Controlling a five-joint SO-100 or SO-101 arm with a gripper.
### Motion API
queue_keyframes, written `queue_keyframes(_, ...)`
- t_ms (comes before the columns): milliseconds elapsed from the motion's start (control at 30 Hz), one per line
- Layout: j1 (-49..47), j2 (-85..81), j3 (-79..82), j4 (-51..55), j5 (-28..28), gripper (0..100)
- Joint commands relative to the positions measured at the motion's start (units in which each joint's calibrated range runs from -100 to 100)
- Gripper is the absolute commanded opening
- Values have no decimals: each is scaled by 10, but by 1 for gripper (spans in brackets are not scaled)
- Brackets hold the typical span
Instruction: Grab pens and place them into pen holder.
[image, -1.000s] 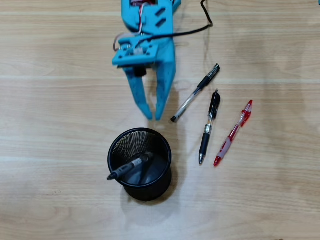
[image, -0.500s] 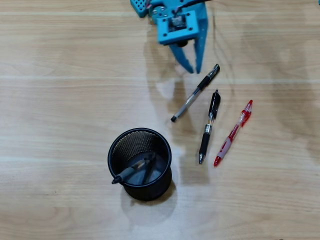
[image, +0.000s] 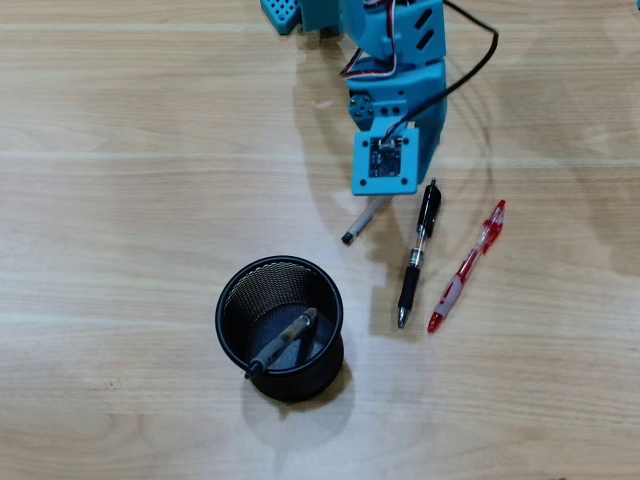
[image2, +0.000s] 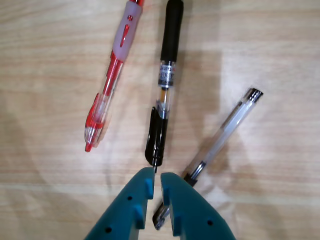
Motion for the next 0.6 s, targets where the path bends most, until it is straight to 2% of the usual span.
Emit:
queue_keyframes(0, 18, -1, -25, 54, -1, 2)
queue_keyframes(267, 20, 4, -21, 68, -1, 3)
queue_keyframes(467, 20, 4, -21, 74, -1, 17)
queue_keyframes(567, 20, 5, -22, 74, -1, 18)
